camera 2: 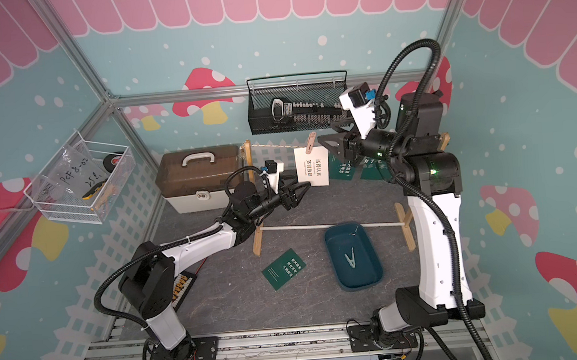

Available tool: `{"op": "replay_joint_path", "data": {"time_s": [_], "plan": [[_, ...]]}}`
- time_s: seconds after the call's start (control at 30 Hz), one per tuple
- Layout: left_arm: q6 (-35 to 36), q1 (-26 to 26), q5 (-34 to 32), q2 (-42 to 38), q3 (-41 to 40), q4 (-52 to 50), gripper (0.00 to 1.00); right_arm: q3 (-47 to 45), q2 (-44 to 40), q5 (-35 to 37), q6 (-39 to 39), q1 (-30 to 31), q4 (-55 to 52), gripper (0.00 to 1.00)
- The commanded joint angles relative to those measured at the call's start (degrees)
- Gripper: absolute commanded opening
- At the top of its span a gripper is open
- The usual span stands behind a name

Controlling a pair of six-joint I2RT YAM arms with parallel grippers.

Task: Remove the postcards from the strings
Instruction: Pinch the postcard on the clothesline, then remove the clamp from the clothesline.

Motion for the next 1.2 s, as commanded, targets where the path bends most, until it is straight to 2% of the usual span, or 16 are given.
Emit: {"op": "replay_joint_path", "data": {"time_s": [0.0,0.2,0.3,0.53,0.83,1.17], "plan": [[0.03,0.07,2.36,0.52,1.36,0.77,0.59,-0.65,0.77,0.2,0.12,-0.34,-1.08,0.55],[0.12,0.25,3.07,-0.3,0.3,1.41,0.46,-0.68,1.66,0.17,0.89,-0.34,-0.91,0.55],[0.38,0.19,3.87,-0.76,0.2,1.13,0.35,-0.81,2.1,0.34,1.19,-0.29,-0.82,0.55],[0.55,0.28,4.28,-2.14,-0.42,0.79,0.22,-2.32,1.92,2.03,1.22,-0.35,-0.22,0.55],[1.52,0.51,6.51,-3.64,-0.68,-0.22,0.12,-3.85,1.45,5.18,-0.36,-0.34,0.34,0.57],[1.26,1.34,10.57,-4.6,-0.66,-0.38,0.04,-1.86,4.81,0.12,2.85,-0.34,6.36,0.6]]}}
